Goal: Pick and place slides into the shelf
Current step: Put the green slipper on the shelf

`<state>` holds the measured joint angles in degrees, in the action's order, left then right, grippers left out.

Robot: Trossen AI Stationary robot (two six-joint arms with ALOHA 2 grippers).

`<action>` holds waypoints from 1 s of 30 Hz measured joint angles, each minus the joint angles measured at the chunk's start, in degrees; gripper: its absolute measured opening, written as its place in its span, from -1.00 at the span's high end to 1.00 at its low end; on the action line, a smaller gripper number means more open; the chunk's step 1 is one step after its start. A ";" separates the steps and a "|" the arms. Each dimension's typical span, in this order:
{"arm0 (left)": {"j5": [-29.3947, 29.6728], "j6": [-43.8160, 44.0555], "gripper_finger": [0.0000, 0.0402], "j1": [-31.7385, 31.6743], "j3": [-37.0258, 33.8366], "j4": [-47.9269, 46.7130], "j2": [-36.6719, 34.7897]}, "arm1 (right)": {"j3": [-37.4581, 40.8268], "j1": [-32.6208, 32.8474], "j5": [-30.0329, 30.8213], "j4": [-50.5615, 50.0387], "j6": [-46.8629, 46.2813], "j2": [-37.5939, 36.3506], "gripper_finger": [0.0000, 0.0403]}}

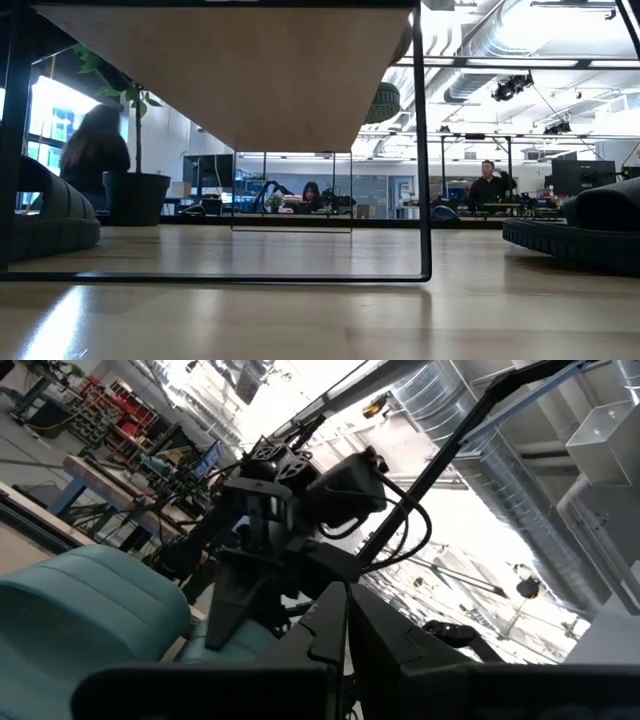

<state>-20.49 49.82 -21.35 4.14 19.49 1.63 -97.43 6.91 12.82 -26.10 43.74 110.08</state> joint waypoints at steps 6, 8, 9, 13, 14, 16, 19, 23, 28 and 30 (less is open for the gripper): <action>0.00 0.00 0.97 0.00 0.00 0.00 0.00 | 0.00 -0.94 -1.03 -1.12 0.05 -0.04 0.70; 0.00 0.00 0.97 -0.01 0.00 0.00 0.00 | 0.00 -0.95 -1.03 -1.16 0.08 -0.02 0.65; 0.00 0.00 0.97 0.00 0.00 0.00 0.00 | 0.00 -0.94 -1.02 -1.17 0.11 0.01 0.64; 0.00 0.00 0.97 0.00 0.00 0.00 0.00 | 0.00 -0.95 -1.01 -1.10 0.22 0.04 0.58; 0.00 0.00 0.97 -0.02 0.00 0.00 0.00 | 0.00 -0.95 -0.99 -1.10 0.25 0.04 0.57; 0.00 0.00 0.97 0.00 0.00 0.01 0.00 | 0.00 -0.95 -1.01 -1.09 0.93 0.04 0.55; 0.00 0.00 0.97 -0.01 0.00 0.01 0.00 | 0.00 -0.95 -1.08 -1.08 1.66 0.04 0.53; 0.00 0.00 0.97 0.00 0.00 0.00 0.00 | 0.00 -0.95 -1.33 -1.87 1.87 0.04 0.50; 0.00 0.00 0.97 0.00 0.00 0.00 0.00 | -0.07 -0.93 -1.86 -3.41 2.82 -0.01 0.49; 0.00 0.00 0.97 0.00 0.00 0.02 0.00 | -0.07 -0.93 -1.92 -3.99 2.82 -0.45 0.49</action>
<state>-20.49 49.82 -21.34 4.14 19.51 1.63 -97.49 5.98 10.91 -30.09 46.57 109.63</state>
